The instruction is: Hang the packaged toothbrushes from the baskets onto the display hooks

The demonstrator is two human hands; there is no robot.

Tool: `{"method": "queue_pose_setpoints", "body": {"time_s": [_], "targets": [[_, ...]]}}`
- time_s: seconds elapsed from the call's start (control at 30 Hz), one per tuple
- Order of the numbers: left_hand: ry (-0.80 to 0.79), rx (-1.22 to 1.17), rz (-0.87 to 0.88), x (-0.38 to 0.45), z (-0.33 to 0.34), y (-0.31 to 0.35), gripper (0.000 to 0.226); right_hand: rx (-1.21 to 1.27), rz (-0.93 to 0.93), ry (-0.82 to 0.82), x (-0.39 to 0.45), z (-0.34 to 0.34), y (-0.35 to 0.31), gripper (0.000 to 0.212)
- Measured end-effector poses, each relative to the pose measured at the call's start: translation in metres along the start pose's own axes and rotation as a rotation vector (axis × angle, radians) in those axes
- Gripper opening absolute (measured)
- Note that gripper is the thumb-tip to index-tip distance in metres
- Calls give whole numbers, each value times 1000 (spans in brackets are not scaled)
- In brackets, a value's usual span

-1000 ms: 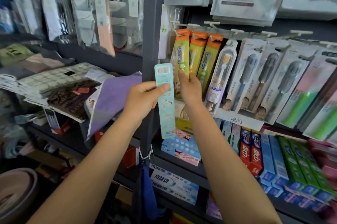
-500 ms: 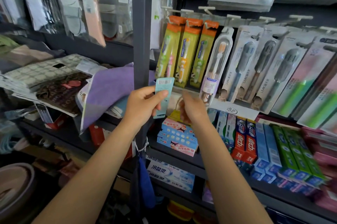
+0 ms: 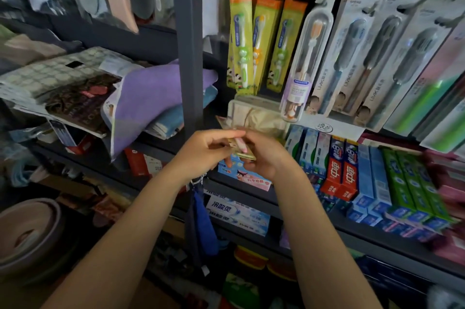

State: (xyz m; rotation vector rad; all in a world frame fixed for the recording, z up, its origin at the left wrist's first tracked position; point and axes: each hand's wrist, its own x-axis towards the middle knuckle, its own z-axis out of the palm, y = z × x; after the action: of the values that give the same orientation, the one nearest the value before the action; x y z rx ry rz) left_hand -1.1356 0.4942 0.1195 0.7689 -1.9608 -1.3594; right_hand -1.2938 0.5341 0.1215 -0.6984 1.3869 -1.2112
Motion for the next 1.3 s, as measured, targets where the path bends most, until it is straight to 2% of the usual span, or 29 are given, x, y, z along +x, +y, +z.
{"method": "queue_pose_setpoints", "body": {"time_s": [0.1,0.2,0.3,0.37,0.43,0.77,0.87,1.17,1.3], "targets": [[-9,-57,-88,0,-3,-7,60,21,-23,-4,3,-4,6,14],[86,-237,-205,1,-1,-4,46,-22,-92,20,3,-10,9,19],[205,-229,-237,5,4,-10,28,-147,-211,31,-1,-14,13,20],[202,-145,-184,6,6,-10,28,-200,-292,31,-6,-14,12,18],[199,-129,-104,6,8,-6,11,-223,-367,35,-11,-15,9,15],[334,-188,85,38,11,42,15,-204,-650,130,-23,-7,-35,15],[372,-188,106,56,9,57,17,-246,-686,163,-21,-1,-54,23],[344,-181,174,87,4,81,18,-221,-793,266,-2,-1,-82,26],[330,-145,167,102,5,81,19,-209,-778,316,6,-3,-85,16]]}}
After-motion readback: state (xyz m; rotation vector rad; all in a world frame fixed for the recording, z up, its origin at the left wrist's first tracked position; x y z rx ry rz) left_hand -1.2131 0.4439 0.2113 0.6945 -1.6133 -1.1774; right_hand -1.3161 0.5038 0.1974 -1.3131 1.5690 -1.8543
